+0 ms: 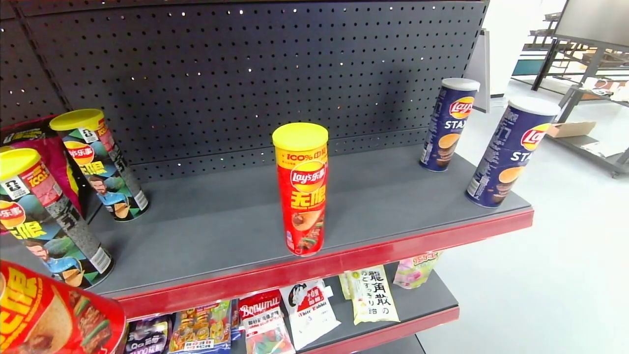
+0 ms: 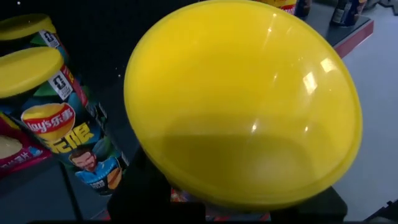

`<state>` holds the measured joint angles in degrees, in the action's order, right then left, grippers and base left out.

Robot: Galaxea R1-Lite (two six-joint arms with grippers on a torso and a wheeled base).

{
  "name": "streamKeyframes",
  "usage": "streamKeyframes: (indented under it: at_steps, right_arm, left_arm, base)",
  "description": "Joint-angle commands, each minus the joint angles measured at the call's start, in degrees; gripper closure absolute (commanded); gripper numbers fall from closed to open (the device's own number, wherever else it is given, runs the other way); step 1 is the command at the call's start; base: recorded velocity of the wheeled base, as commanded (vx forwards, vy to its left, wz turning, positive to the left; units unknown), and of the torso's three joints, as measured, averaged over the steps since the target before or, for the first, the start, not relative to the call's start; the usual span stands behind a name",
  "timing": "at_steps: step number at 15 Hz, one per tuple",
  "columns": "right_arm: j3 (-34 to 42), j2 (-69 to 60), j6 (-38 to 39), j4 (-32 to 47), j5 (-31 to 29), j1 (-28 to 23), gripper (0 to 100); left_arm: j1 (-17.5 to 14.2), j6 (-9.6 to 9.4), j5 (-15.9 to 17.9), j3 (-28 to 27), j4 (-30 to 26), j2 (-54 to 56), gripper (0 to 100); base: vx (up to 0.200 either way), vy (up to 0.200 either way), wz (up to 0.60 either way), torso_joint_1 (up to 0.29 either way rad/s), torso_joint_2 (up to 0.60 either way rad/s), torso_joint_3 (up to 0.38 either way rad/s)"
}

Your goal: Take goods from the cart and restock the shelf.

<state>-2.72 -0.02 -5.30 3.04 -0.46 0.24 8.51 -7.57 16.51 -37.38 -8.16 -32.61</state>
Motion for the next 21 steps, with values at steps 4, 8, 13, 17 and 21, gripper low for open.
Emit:
streamKeyframes:
  at_steps: [4, 8, 13, 17, 21]
  right_arm:
    - [2.7, 0.0, 2.1, -3.3, 5.0, 0.0, 0]
    - [2.6, 0.0, 5.3, -2.9, 2.8, 0.0, 0]
    - [2.6, 0.0, 5.6, -3.0, 2.7, 0.0, 0]
    - [2.6, 0.0, 5.6, -3.0, 2.7, 0.0, 0]
    - [2.6, 0.0, 5.6, -3.0, 2.7, 0.0, 0]
  left_arm:
    - [0.0, 0.10, 1.4, -2.4, 10.7, -15.1, 100]
    - [0.0, 0.10, 2.8, -3.4, 11.7, -20.0, 100]
    - [0.0, 0.01, 2.8, -4.4, 13.3, -27.0, 100]
    - [1.3, 0.01, 2.8, -6.0, 26.7, -39.7, 100]
    - [4.7, 1.86, 2.7, -14.3, 28.1, -48.4, 100]
  base:
    - [0.000, 0.000, 0.00, 0.000, 0.00, 0.000]
    - [0.000, 0.000, 0.00, 0.000, 0.00, 0.000]
    - [0.000, 0.000, 0.00, 0.000, 0.00, 0.000]
    - [0.000, 0.000, 0.00, 0.000, 0.00, 0.000]
    - [0.000, 0.000, 0.00, 0.000, 0.00, 0.000]
